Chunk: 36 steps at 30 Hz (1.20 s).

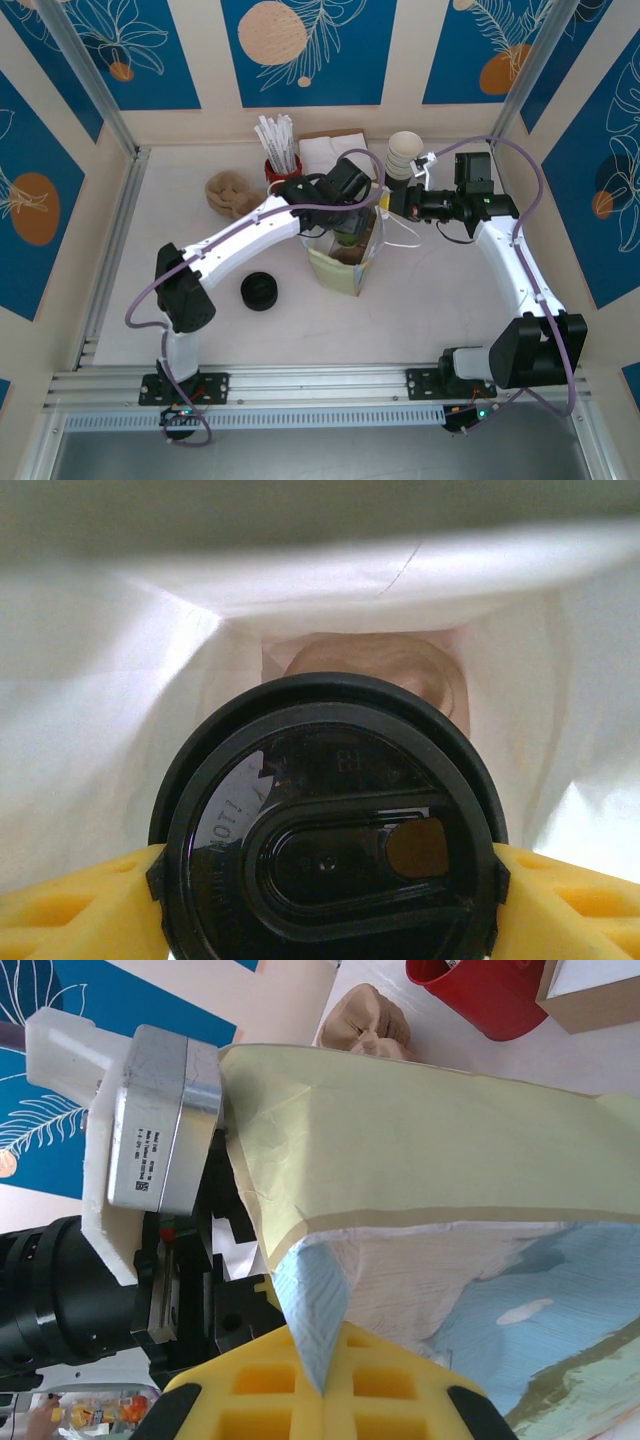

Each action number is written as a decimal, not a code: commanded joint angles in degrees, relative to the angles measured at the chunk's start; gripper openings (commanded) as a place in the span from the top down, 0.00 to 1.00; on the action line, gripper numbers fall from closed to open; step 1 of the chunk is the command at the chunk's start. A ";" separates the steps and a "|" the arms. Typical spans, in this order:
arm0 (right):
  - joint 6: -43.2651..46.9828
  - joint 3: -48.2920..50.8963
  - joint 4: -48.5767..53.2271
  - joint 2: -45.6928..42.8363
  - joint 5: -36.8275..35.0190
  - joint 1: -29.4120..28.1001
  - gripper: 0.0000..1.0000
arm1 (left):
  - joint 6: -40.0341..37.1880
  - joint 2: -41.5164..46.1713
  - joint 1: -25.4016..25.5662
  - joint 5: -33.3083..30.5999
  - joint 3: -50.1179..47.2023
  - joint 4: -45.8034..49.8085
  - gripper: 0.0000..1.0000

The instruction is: Pack the takeout coffee

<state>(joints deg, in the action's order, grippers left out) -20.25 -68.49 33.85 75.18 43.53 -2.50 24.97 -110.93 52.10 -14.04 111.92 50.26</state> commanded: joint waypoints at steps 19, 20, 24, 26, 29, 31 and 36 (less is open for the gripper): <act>2.00 -1.72 -0.47 2.93 1.42 0.30 1.00 | 1.26 4.60 -1.16 -5.68 -0.06 -2.10 0.27; 2.10 -1.83 -0.77 3.03 1.59 0.31 1.00 | 1.09 4.97 -1.16 -5.72 -0.05 -2.10 0.27; 3.00 -1.82 -2.24 3.37 2.29 0.22 1.00 | 0.96 5.72 -1.20 -4.83 1.25 -0.68 0.27; 4.02 -1.96 -2.56 3.29 2.68 0.23 1.00 | 1.37 6.27 -1.19 -4.00 1.29 -0.18 0.27; 5.51 -2.58 -2.52 3.30 3.13 0.31 1.00 | 2.18 7.32 -1.06 -2.78 1.04 0.86 0.27; 6.25 -2.88 -2.33 3.55 3.39 0.31 1.00 | 2.51 8.27 -0.88 -1.88 0.64 1.54 0.27; 7.49 -3.29 -2.25 3.70 3.58 0.31 1.00 | 2.42 10.68 -0.57 -3.00 -0.56 2.25 0.27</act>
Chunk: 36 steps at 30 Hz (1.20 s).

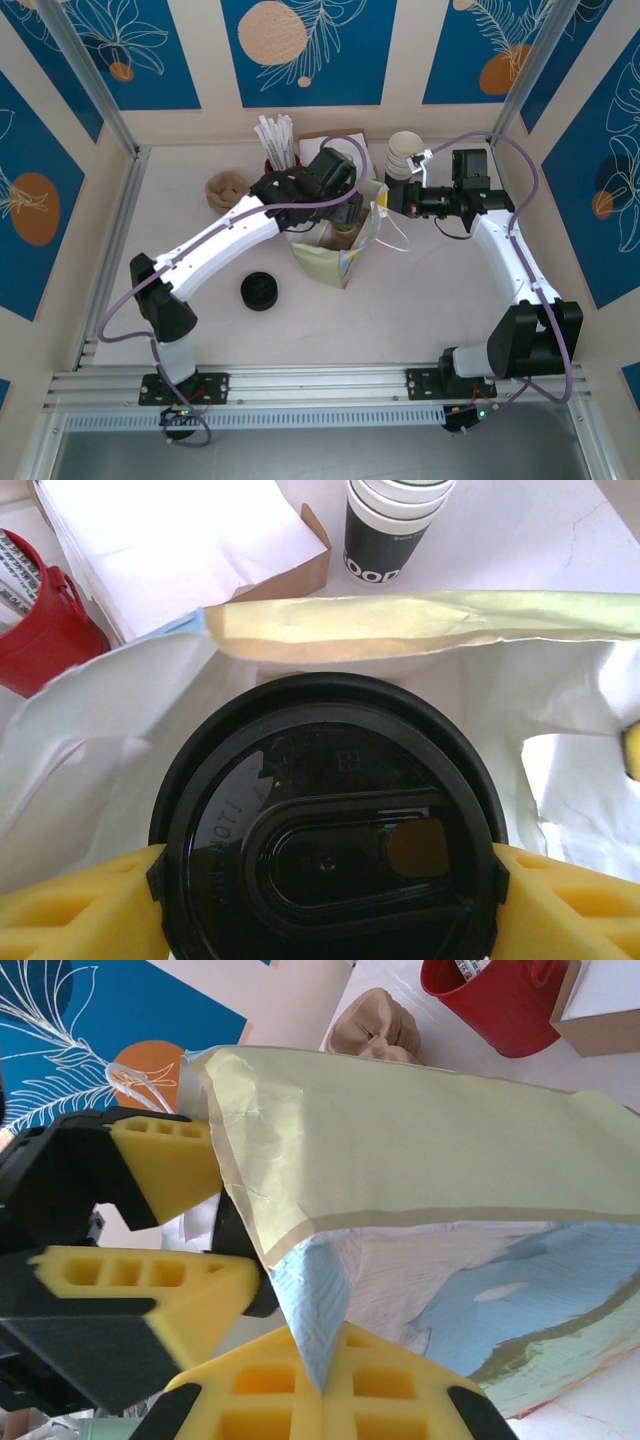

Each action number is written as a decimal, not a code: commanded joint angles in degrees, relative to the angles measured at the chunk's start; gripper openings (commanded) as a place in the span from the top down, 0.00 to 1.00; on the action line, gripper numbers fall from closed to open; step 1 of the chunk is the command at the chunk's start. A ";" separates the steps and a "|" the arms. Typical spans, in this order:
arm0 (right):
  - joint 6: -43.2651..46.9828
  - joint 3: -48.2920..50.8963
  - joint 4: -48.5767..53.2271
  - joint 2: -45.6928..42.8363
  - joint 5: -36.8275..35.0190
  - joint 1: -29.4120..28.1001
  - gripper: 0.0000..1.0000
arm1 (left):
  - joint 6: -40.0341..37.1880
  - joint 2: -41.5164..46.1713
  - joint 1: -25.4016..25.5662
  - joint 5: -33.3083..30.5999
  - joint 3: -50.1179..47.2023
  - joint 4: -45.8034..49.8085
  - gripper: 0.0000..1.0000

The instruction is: Pack the takeout coffee

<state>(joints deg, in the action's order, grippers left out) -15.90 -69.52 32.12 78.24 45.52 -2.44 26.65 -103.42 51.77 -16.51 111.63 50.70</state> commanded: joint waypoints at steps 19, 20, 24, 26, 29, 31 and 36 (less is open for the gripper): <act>0.64 -3.82 0.99 2.72 1.90 -0.54 1.00 | -0.74 0.08 -0.35 -2.49 -1.24 -2.24 0.27; 0.00 -4.08 1.26 3.28 1.29 -0.62 1.00 | -0.56 -0.41 -0.43 -2.02 -1.20 -2.50 0.27; -2.02 -5.85 3.05 6.26 0.88 -0.90 1.00 | 0.14 -2.79 -0.86 0.11 -1.16 -4.21 0.27; -2.79 -7.01 4.07 7.86 0.72 -1.07 1.00 | 0.49 -4.07 -1.03 0.65 -0.75 -4.62 0.27; -3.56 -9.14 5.72 10.30 0.93 -1.25 1.00 | 1.29 -5.89 -1.43 1.68 -0.93 -5.56 0.27; -3.45 -11.13 7.40 12.02 1.05 -1.44 1.00 | 1.58 -7.26 -1.74 2.15 -0.65 -5.64 0.27; -2.87 -14.44 11.13 15.01 0.69 -1.52 1.00 | 2.81 -9.54 -2.94 2.98 -0.46 -7.06 0.27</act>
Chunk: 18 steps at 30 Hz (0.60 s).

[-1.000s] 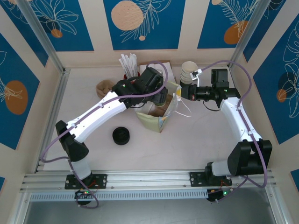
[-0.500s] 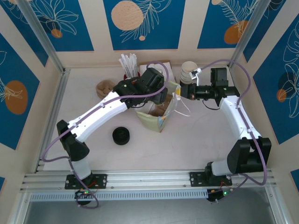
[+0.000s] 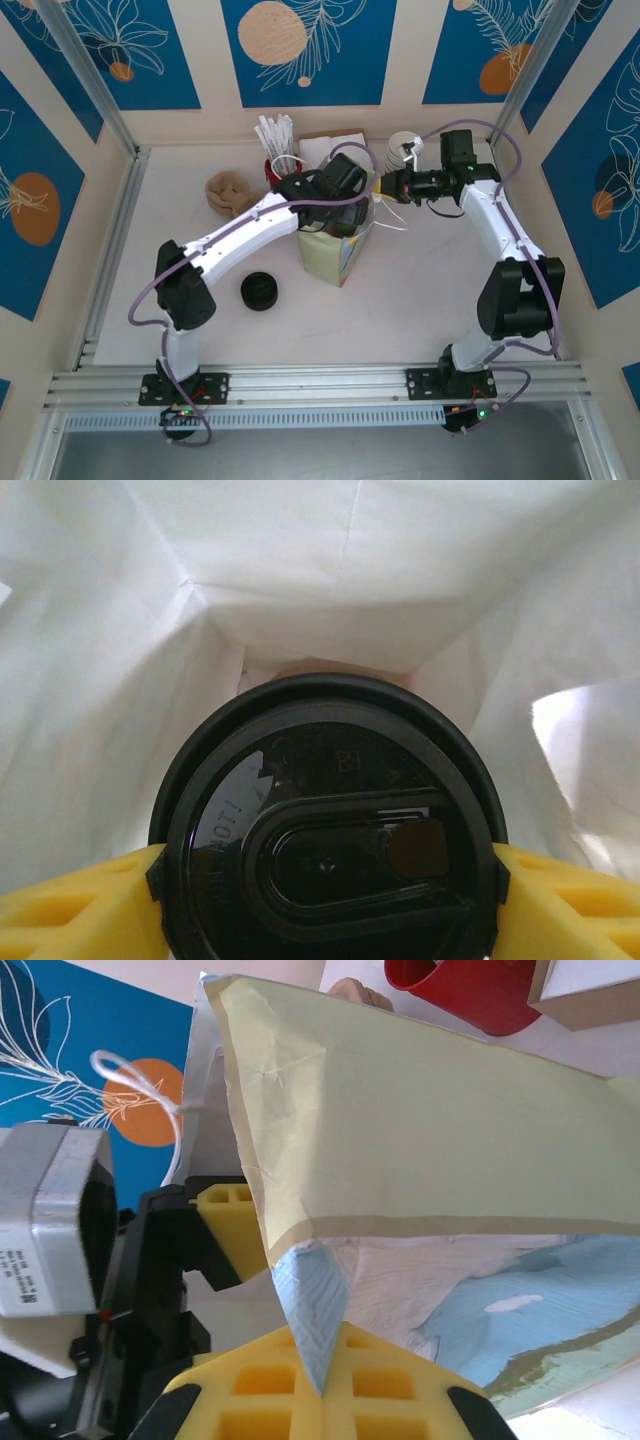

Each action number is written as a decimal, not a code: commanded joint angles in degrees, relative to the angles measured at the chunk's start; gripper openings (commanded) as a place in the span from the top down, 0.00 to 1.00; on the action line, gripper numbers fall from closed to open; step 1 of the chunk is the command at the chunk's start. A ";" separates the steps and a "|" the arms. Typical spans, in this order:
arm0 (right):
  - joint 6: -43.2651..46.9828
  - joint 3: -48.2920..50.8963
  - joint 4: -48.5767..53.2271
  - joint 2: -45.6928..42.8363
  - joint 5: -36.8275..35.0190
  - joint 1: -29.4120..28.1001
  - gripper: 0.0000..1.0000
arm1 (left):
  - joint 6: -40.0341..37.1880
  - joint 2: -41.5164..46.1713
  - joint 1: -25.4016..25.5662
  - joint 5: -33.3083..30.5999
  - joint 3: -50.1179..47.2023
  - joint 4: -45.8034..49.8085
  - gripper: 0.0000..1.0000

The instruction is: Pack the takeout coffee

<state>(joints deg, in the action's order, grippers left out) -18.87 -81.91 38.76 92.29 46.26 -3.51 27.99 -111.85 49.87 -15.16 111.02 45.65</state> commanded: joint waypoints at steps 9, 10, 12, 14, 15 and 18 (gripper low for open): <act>-0.68 -2.64 6.06 2.19 -0.44 -0.50 1.00 | 1.29 -6.91 -2.50 2.56 4.79 -2.36 0.27; -0.56 -2.94 6.59 2.27 -0.83 -0.40 1.00 | 1.19 -7.45 -2.58 2.97 5.40 -2.10 0.27; -0.15 -3.71 7.90 2.54 -1.45 -0.38 1.00 | 1.09 -8.37 -2.55 3.83 6.21 -1.25 0.27; 0.13 -4.76 9.34 3.13 -1.70 -0.31 1.00 | 1.10 -8.98 -2.53 4.83 6.29 -0.83 0.27; 0.17 -5.28 9.98 3.43 -1.85 -0.24 1.00 | 1.18 -9.31 -2.58 5.49 6.36 -0.70 0.27; 0.56 -6.62 11.65 4.13 -3.13 -0.27 1.00 | 1.02 -10.21 -2.57 6.37 7.28 0.31 0.27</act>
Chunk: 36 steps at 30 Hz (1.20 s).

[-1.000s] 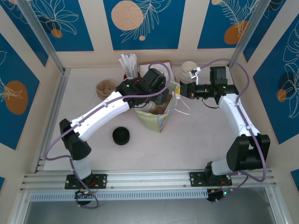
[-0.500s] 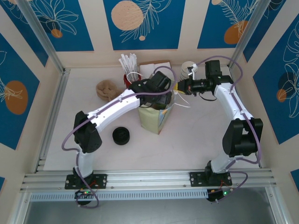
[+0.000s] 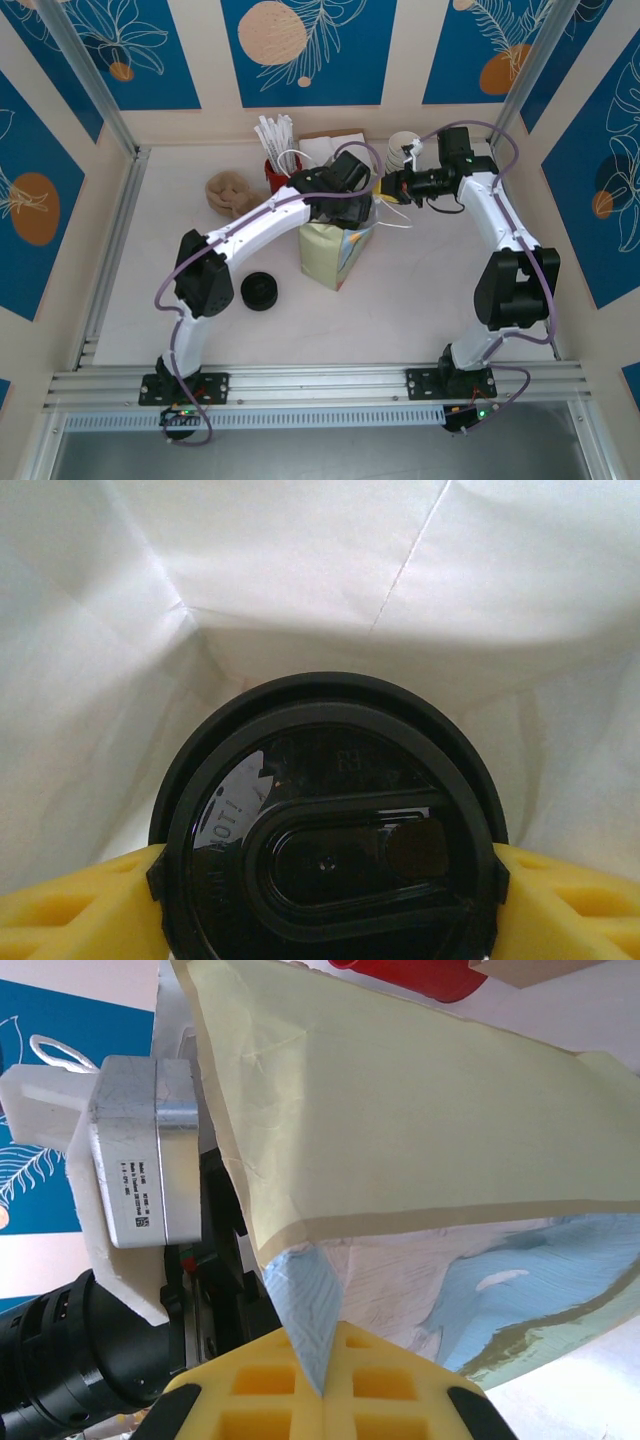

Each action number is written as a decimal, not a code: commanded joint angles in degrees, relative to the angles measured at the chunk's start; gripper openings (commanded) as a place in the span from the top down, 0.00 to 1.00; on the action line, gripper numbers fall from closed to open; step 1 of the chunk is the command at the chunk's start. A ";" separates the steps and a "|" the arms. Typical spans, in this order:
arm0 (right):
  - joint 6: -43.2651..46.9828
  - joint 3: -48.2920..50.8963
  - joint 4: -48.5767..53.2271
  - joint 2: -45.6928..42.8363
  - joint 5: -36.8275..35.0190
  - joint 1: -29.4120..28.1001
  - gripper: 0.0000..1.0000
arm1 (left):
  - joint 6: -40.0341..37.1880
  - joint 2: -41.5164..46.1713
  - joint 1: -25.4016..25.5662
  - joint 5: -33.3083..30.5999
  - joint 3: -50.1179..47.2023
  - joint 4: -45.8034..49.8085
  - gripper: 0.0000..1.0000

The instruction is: Pack the takeout coffee

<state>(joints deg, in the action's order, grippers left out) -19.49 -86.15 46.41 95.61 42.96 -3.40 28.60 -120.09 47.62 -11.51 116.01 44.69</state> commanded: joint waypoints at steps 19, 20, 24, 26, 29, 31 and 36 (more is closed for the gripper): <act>3.03 -6.66 8.95 1.94 -5.60 -0.72 1.00 | 0.03 1.05 -0.36 3.51 7.83 9.72 0.28; 3.04 -6.66 8.92 1.80 -5.63 -0.81 1.00 | 0.43 1.25 -0.34 3.51 7.73 9.89 0.28; 3.40 -6.66 8.89 1.77 -5.63 -1.04 1.00 | 1.35 0.90 -0.19 4.25 6.09 8.82 0.28; 3.35 -6.65 8.70 1.67 -5.35 -1.11 1.00 | 1.62 -0.40 -0.07 4.56 5.87 8.69 0.29; 3.32 -6.75 8.79 1.52 -5.12 -1.51 1.00 | 2.38 -2.98 0.03 4.36 6.20 9.11 0.29; 3.36 -6.44 8.70 1.16 -5.02 -1.87 1.00 | 2.45 -4.18 0.11 4.05 6.33 8.17 0.29; 2.29 -4.52 7.39 -0.07 -4.74 -2.30 1.00 | 2.16 -9.21 0.22 2.55 11.43 9.59 0.29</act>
<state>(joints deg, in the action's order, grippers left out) -17.76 -91.42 53.43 97.30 36.97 -4.93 30.13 -125.36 47.48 -8.86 124.49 53.15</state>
